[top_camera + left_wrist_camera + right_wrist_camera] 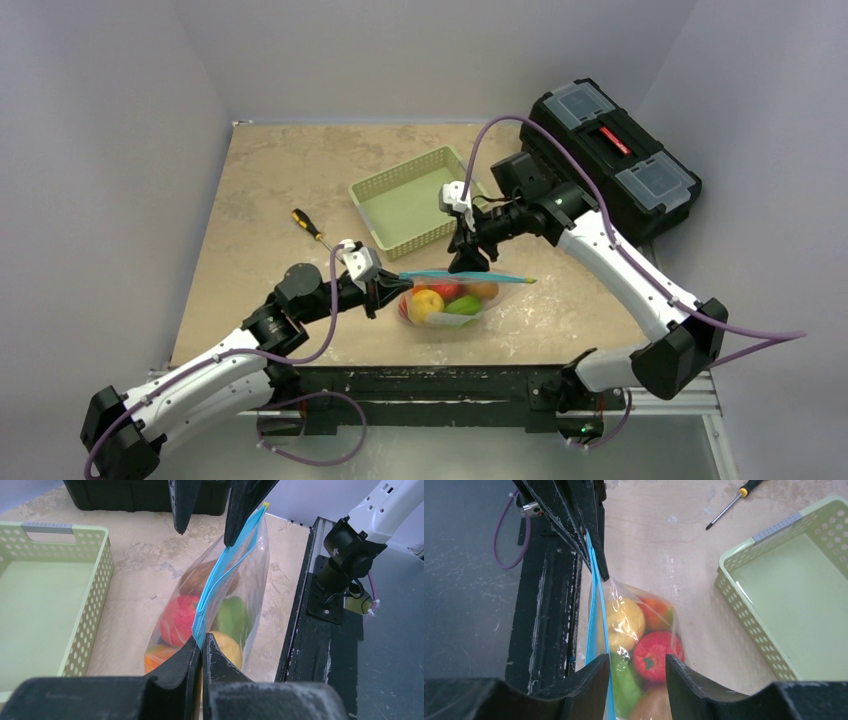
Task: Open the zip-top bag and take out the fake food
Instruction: Unzip the zipper food storage bag at the center of the board, then open the zipper of the food storage bag at the center of the board.
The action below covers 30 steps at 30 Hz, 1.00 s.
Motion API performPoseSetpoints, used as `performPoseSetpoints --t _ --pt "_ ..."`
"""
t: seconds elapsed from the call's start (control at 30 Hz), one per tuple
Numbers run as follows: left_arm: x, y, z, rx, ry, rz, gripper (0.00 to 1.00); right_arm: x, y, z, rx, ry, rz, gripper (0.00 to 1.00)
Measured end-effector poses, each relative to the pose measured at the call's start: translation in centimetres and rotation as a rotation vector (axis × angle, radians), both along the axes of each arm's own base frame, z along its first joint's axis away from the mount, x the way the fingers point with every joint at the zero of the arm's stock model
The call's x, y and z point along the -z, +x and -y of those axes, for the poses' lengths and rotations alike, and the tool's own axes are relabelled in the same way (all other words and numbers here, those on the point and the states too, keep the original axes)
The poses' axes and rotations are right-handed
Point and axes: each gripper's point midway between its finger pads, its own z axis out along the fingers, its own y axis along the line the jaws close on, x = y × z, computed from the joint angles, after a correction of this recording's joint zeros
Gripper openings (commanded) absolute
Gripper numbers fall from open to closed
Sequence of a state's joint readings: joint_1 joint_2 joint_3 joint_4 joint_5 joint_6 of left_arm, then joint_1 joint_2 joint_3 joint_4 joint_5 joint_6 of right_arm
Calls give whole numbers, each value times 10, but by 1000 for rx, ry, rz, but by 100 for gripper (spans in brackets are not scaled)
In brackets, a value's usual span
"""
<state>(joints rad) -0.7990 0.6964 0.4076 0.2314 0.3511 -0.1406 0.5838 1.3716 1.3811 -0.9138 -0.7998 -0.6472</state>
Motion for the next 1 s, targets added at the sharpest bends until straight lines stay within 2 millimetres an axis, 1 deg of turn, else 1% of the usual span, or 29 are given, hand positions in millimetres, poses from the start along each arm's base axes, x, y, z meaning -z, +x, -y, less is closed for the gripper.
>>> performPoseSetpoints --t 0.1,0.23,0.33,0.47,0.5,0.53,0.6,0.77,0.8,0.9,1.0 --pt "0 0 0 2 0 0 0 6 -4 -1 -7 -15 -6 43" --pt "0 -1 0 1 -2 -2 0 7 -6 -3 -14 -24 -1 42" --pt "-1 -1 0 1 -5 -3 0 13 -7 -2 -13 -41 -1 37" --pt "-2 -1 -1 1 -7 -2 0 28 -9 2 -7 -86 -7 31" --pt "-2 -2 -1 1 -6 -2 0 31 -10 3 -9 -96 -9 27" --pt "-2 -2 -1 1 -6 -3 0 34 -11 4 -12 -104 -9 20" --pt "-2 -2 -1 1 -7 -2 0 38 -12 5 -19 -120 -3 1" --pt "-3 -2 -1 0 -12 -7 0 46 -16 8 -38 -140 0 0" --pt "-3 -3 -1 0 -14 -11 5 47 -17 8 -41 -140 3 0" --pt "-4 -4 -1 1 -24 -24 45 46 -17 11 -31 -140 17 0" --pt "-9 -5 -2 -2 -50 -39 74 40 -10 20 14 -132 35 0"
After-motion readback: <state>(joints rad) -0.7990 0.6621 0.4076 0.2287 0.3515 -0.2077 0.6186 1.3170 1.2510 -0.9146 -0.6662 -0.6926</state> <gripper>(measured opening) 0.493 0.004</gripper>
